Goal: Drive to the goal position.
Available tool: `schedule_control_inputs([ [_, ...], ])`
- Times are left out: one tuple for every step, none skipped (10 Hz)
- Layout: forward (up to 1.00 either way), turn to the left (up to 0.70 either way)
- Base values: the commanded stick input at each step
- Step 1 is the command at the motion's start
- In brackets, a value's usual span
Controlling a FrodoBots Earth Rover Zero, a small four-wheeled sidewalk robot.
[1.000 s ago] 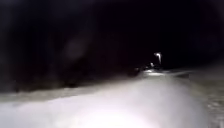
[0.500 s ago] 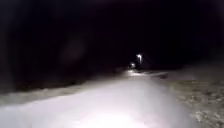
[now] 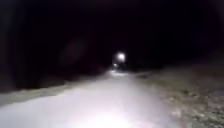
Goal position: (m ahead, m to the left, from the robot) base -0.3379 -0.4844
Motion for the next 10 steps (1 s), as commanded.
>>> schedule_control_inputs([
  [0.00, 0.00],
  [0.00, 0.00],
  [0.00, 0.00],
  [0.00, 0.00],
  [0.00, 0.00],
  [0.00, 0.00],
  [0.00, -0.73],
  [0.00, -1.00],
  [0.00, -1.00],
  [0.00, -1.00],
])
